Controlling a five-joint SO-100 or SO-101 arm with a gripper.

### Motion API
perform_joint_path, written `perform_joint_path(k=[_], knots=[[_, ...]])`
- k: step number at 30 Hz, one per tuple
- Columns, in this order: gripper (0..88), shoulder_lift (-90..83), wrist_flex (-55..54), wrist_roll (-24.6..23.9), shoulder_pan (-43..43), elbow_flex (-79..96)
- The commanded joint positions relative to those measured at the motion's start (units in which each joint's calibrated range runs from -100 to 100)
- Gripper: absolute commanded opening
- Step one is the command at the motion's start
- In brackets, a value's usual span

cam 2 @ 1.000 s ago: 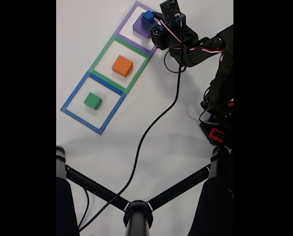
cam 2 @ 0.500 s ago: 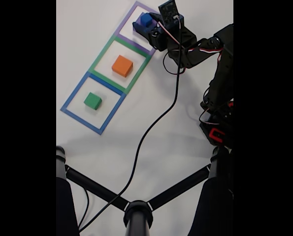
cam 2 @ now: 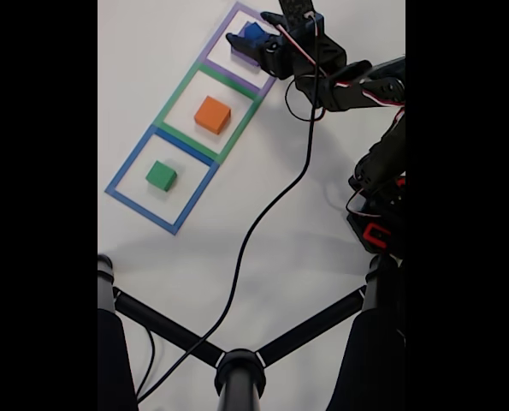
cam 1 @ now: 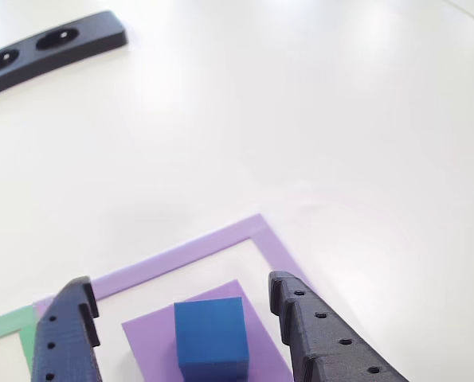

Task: Tower of hanoi

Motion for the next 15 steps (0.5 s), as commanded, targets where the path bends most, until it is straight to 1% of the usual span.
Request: perform_joint_path(k=[1, 4, 8, 9, 11, 12, 15], knots=[[13.5, -14.98, 20.99, 0.0, 0.61, -3.6], [6.7, -22.36, 39.13, 0.0, -0.23, -9.96], [0.1, -28.61, 63.33, 0.0, -2.51, -22.32], [0.1, -30.13, 68.1, 0.0, -3.12, -24.59], [0.1, -32.77, 77.33, -2.21, -5.03, -29.86], [0.1, -33.89, 82.27, -2.57, -6.1, -32.77], [0.1, -36.3, 92.54, -5.15, -9.38, -39.13]])
